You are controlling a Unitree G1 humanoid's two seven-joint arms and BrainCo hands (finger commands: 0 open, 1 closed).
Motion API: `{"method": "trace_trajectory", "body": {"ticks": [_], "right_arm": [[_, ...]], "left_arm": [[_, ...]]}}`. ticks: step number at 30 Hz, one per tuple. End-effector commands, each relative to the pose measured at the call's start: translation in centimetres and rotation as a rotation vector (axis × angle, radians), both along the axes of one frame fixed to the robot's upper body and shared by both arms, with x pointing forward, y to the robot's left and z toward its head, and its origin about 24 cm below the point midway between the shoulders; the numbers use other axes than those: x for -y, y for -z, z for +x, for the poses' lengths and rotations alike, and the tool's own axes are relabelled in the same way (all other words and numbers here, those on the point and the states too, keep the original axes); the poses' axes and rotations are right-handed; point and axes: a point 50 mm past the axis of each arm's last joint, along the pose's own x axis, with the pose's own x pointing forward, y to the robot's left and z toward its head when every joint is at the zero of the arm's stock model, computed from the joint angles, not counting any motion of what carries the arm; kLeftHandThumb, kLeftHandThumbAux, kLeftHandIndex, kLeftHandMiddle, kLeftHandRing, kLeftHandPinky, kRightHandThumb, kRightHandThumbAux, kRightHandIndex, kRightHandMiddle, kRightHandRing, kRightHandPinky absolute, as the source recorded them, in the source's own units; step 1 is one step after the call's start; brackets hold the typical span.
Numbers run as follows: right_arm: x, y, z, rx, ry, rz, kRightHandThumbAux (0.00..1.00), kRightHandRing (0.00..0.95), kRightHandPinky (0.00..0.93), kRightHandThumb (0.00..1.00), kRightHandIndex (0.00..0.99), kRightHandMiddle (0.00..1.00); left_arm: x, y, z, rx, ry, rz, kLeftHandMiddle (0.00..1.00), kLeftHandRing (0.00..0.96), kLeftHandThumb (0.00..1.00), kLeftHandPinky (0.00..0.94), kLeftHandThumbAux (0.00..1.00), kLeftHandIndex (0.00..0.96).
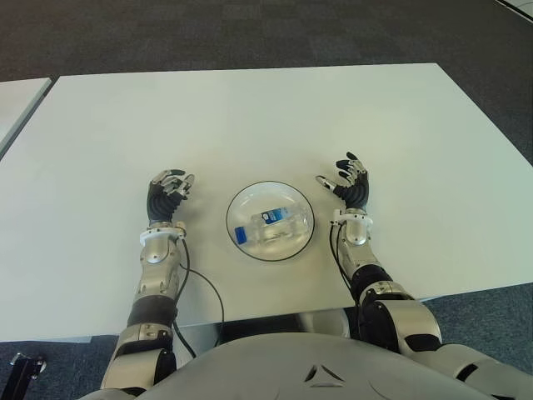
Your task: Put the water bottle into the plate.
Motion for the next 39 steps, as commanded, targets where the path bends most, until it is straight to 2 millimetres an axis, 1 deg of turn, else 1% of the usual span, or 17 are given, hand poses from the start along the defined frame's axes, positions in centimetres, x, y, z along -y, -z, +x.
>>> {"method": "trace_trajectory", "body": {"ticks": [1,5,11,21,25,29,36,39], "right_arm": [[0.0,0.8,0.1,-0.072,0.010,0.007,0.752,0.531,0.524,0.661,0.425,0.533],[0.3,1.3,0.0,-0.113,-0.001,-0.007,0.735,0.555,0.514,0.692,0.429,0.565],[0.4,1.9,-0.3,-0.145,0.008,-0.041,0.731,0.568,0.494,0.699,0.430,0.588],[0.2,2.2,-0.6,-0.155,-0.003,-0.070,0.731,0.585,0.491,0.698,0.431,0.608],[0.2,2.2,-0.7,-0.149,-0.013,-0.081,0.731,0.594,0.504,0.699,0.431,0.616],[0.1,2.0,-0.8,-0.119,-0.013,-0.084,0.730,0.603,0.483,0.701,0.432,0.624],[0.0,2.0,-1.0,-0.100,-0.008,-0.077,0.729,0.615,0.499,0.705,0.433,0.634],[0.0,2.0,-1.1,-0.096,-0.005,-0.073,0.729,0.622,0.527,0.707,0.433,0.637]], "left_arm": [[0.1,0.1,-0.1,-0.002,0.004,-0.009,0.679,0.662,0.708,0.646,0.710,0.435],[0.1,0.1,-0.1,-0.005,0.004,-0.004,0.679,0.661,0.708,0.646,0.710,0.435],[0.1,0.1,-0.2,-0.001,0.003,0.002,0.677,0.661,0.708,0.654,0.711,0.435],[0.1,0.1,-0.3,0.002,0.003,0.026,0.684,0.669,0.708,0.663,0.711,0.435],[0.1,0.2,-0.3,-0.002,0.005,0.024,0.683,0.666,0.707,0.653,0.712,0.435],[0.1,0.3,-0.4,-0.007,0.009,0.030,0.687,0.673,0.707,0.672,0.712,0.435],[0.1,0.3,-0.4,-0.016,0.014,0.021,0.684,0.671,0.707,0.659,0.712,0.435],[0.1,0.3,-0.4,-0.018,0.016,0.021,0.681,0.666,0.706,0.656,0.711,0.435]]}}
